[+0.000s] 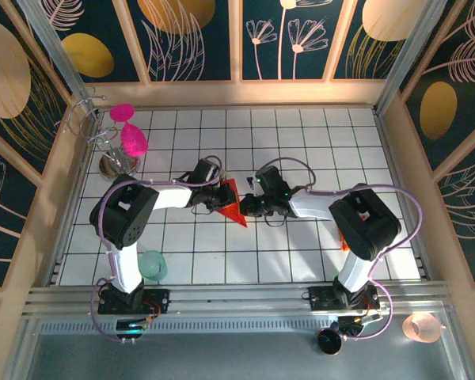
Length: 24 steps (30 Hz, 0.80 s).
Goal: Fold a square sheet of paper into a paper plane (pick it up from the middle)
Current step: Fourth fold the wing at the center of the table.
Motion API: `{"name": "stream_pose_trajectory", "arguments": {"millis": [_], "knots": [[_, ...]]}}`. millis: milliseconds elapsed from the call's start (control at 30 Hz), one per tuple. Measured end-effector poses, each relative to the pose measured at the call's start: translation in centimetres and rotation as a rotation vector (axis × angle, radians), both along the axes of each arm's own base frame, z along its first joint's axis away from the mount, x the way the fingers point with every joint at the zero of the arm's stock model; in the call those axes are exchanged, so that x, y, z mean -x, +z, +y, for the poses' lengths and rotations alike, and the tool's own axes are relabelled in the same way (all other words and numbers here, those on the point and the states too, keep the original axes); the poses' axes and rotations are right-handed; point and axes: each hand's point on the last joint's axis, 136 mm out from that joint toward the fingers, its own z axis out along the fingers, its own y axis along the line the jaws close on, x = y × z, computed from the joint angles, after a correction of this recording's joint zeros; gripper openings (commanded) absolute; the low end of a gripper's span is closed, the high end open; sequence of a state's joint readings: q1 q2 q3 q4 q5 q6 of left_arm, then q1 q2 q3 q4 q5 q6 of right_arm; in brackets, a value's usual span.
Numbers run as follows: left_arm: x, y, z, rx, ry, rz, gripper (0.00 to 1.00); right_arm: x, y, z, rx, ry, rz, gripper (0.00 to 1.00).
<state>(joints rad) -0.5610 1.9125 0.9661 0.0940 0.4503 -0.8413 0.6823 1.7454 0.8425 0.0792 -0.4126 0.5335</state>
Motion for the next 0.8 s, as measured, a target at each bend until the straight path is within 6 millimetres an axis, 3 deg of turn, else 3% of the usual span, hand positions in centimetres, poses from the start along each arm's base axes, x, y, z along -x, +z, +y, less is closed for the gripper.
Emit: {"name": "stream_pose_trajectory", "arguments": {"millis": [200, 400, 633, 800], "knots": [[0.1, 0.1, 0.0, 0.009, -0.004, 0.006, 0.10, 0.2, -1.7, -0.2, 0.027, 0.001, 0.034, 0.00], [-0.6, 1.0, -0.2, -0.003, -0.023, -0.028, 0.11, -0.1, -1.8, 0.1, 0.036, 0.001, 0.046, 0.00], [-1.3, 4.1, -0.3, 0.013, -0.034, -0.117, 0.08, -0.2, -1.9, 0.1, 0.040, -0.001, 0.048, 0.00], [-0.7, 3.7, -0.3, 0.009, -0.047, -0.107, 0.08, -0.2, -1.9, 0.1, 0.045, -0.002, 0.050, 0.00]]}}
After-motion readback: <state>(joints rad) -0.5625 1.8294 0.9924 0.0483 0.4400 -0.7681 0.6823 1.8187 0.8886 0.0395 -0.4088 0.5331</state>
